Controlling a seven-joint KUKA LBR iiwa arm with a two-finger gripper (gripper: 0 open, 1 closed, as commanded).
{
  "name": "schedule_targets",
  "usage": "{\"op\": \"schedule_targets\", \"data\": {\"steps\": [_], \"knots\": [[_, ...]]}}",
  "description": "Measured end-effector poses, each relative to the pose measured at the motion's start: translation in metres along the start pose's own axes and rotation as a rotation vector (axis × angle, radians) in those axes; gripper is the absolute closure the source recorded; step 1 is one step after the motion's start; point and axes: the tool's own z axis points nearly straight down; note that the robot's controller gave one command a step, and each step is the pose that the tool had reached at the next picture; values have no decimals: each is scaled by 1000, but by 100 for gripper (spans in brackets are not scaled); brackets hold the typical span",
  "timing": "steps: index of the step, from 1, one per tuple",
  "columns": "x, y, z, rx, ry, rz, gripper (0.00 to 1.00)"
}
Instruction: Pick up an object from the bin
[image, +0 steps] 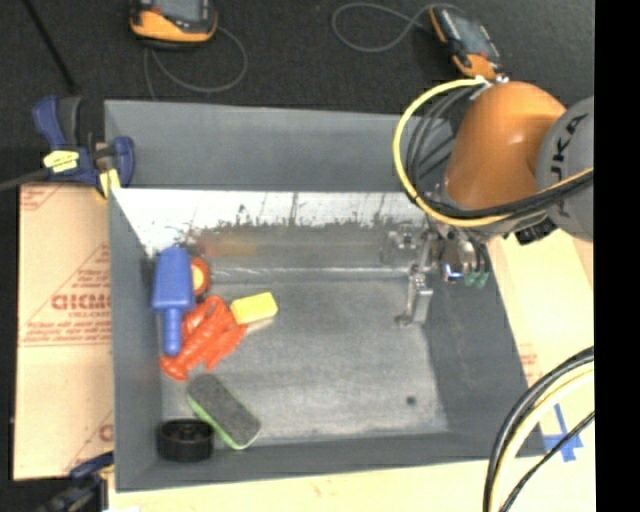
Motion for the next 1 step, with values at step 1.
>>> {"op": "schedule_targets", "data": {"steps": [1], "knots": [[-1, 0, -5, 1, -8, -1, 0]]}}
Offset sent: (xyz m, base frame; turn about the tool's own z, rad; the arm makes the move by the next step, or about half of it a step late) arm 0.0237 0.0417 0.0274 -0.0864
